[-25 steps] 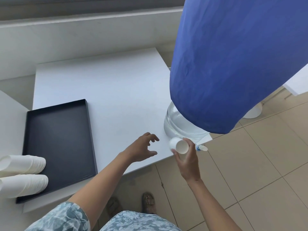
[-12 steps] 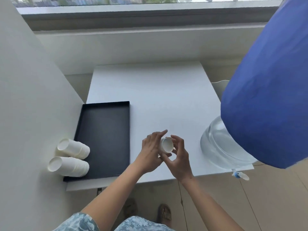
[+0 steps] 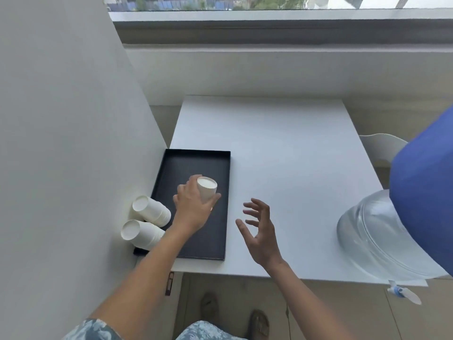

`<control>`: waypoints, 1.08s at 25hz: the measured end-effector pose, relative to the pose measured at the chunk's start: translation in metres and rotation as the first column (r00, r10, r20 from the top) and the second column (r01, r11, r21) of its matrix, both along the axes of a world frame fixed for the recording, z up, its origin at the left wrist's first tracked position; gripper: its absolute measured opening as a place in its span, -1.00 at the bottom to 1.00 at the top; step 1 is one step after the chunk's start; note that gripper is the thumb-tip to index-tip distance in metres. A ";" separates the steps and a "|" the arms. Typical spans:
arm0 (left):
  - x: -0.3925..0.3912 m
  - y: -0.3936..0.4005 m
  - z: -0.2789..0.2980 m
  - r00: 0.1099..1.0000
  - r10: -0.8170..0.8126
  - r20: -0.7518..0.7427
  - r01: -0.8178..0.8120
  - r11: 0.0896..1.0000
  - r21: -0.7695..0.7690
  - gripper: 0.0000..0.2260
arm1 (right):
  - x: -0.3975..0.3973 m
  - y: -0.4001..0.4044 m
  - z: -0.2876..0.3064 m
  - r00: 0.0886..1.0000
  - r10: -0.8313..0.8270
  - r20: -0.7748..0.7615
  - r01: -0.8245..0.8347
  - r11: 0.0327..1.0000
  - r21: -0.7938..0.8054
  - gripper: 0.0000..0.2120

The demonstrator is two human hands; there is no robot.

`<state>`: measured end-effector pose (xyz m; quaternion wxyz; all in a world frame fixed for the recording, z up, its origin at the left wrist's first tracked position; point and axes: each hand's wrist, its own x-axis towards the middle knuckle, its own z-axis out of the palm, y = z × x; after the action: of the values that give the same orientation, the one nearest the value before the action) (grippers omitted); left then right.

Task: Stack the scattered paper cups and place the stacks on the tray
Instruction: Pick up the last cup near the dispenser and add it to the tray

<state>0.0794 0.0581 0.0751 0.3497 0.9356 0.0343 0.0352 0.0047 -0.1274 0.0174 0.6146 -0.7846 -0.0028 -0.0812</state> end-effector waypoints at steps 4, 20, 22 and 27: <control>0.026 0.071 0.030 0.963 0.267 -0.024 -0.267 0.964 0.006 -0.46 | 0.003 0.013 -0.007 1.000 0.003 -0.028 -0.003 1.000 -0.031 -0.47; 0.044 0.139 0.026 0.927 0.224 -0.302 -0.015 0.824 0.566 -0.71 | 0.013 0.043 -0.012 0.998 -0.007 -0.065 -0.001 0.994 -0.108 -0.50; 0.047 0.140 0.022 0.920 0.203 -0.334 0.036 0.808 0.589 -0.73 | 0.013 0.043 -0.012 0.997 -0.010 -0.072 0.002 0.993 -0.114 -0.51; 0.052 0.142 0.014 0.912 0.186 -0.365 0.142 0.691 0.708 -0.80 | 0.011 0.042 -0.013 0.996 -0.017 -0.083 0.006 0.992 -0.129 -0.52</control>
<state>0.1317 0.2005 0.0887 -0.0618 0.9820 0.1016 -0.1464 0.0155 -0.0854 0.0044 0.5618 -0.8254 0.0221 -0.0514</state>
